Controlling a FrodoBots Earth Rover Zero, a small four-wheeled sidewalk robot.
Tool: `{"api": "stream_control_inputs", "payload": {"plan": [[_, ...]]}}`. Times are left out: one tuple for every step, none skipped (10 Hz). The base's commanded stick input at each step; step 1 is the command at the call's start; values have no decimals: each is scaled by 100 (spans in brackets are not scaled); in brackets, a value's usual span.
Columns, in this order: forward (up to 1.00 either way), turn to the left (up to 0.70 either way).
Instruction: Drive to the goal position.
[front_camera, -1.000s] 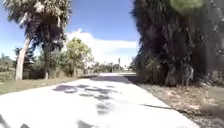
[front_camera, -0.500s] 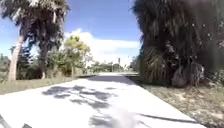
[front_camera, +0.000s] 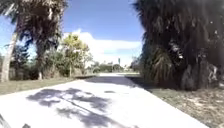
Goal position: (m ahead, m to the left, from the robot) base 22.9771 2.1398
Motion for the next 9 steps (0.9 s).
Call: {"api": "stream_control_inputs", "payload": {"plan": [[85, 0], [85, 0], [85, 0], [85, 0], [85, 0], [85, 0], [85, 0], [85, 0], [85, 0]]}}
